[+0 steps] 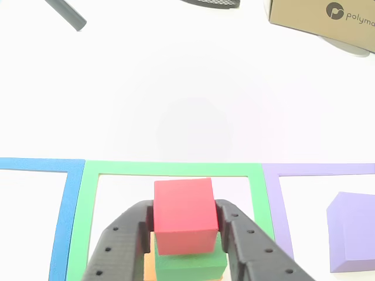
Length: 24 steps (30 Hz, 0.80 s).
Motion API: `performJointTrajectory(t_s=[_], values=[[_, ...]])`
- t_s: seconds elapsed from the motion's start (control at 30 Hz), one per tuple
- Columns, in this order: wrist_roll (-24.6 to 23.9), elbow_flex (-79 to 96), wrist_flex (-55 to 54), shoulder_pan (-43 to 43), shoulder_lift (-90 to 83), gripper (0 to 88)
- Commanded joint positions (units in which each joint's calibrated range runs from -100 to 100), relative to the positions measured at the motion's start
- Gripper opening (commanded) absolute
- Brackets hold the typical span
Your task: Tower of hanoi
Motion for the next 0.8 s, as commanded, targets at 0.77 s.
performJointTrajectory(t_s=[0.77], values=[[0.4,-0.3,-6.1,3.0,4.0,22.1]])
